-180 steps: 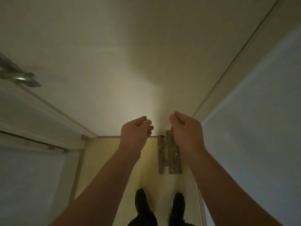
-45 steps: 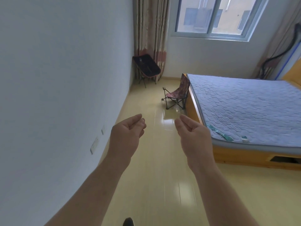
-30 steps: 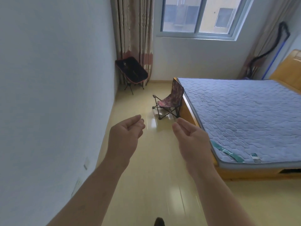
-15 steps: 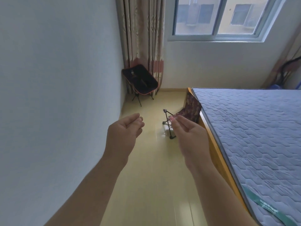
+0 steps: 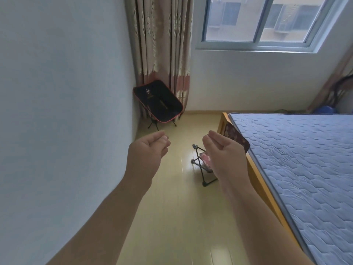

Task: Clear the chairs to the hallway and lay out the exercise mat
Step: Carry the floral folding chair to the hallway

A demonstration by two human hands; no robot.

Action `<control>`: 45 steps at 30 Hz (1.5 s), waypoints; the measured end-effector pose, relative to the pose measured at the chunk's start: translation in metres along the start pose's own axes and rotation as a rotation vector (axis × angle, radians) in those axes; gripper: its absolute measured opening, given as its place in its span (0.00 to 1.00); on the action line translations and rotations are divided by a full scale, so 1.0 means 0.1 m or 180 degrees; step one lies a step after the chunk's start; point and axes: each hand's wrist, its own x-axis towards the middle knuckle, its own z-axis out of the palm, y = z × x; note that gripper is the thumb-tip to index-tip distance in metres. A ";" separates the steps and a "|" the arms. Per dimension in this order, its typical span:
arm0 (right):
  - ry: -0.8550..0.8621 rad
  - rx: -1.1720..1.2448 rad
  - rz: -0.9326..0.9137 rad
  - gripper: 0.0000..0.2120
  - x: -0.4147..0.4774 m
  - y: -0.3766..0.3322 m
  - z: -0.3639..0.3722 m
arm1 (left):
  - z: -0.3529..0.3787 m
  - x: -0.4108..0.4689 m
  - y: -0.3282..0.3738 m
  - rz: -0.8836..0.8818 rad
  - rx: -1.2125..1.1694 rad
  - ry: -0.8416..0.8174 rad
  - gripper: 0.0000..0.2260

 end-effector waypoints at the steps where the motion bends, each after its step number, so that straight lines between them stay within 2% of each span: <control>1: 0.0054 0.0033 0.0002 0.22 0.26 -0.03 0.16 | 0.01 0.36 0.05 0.0011 0.0008 -0.0056 0.10; 10: 0.0230 -0.0053 -0.0006 0.21 1.85 0.07 0.92 | 0.32 2.26 0.16 0.0050 0.0108 -0.0308 0.11; 14: 0.0265 -0.0109 -0.0055 0.21 2.82 0.29 1.24 | 0.57 3.23 0.07 0.0035 0.0139 -0.0313 0.11; 19: 0.0364 0.0174 -0.0012 0.21 4.02 0.34 1.53 | 0.92 4.31 0.12 0.0079 0.0240 -0.0300 0.09; 21: 0.0353 0.0222 0.0015 0.18 4.55 0.27 1.65 | 1.09 4.79 0.21 0.0112 0.0280 -0.0277 0.09; 23: 0.0295 0.0217 0.0008 0.09 5.08 0.19 1.77 | 1.27 5.28 0.31 0.0157 0.0268 -0.0232 0.09; 26: 0.0137 0.0175 -0.0038 0.19 5.60 0.10 1.94 | 1.47 5.80 0.36 0.0186 0.0284 -0.0203 0.09; 27: 0.0141 0.0162 0.0017 0.19 5.78 0.09 2.00 | 1.54 5.99 0.36 0.0186 0.0296 -0.0205 0.09; 30: 0.0275 0.0150 0.0033 0.08 6.45 0.25 2.16 | 1.76 6.67 0.31 0.0126 0.0279 -0.0275 0.09; 34: 0.0373 0.0139 -0.0016 0.20 7.15 0.39 2.32 | 2.02 7.46 0.23 0.0073 0.0180 -0.0391 0.09; 45: 0.1252 -0.0086 -0.0125 0.21 9.34 0.48 2.73 | 3.11 9.83 0.27 -0.0079 0.0053 -0.1200 0.09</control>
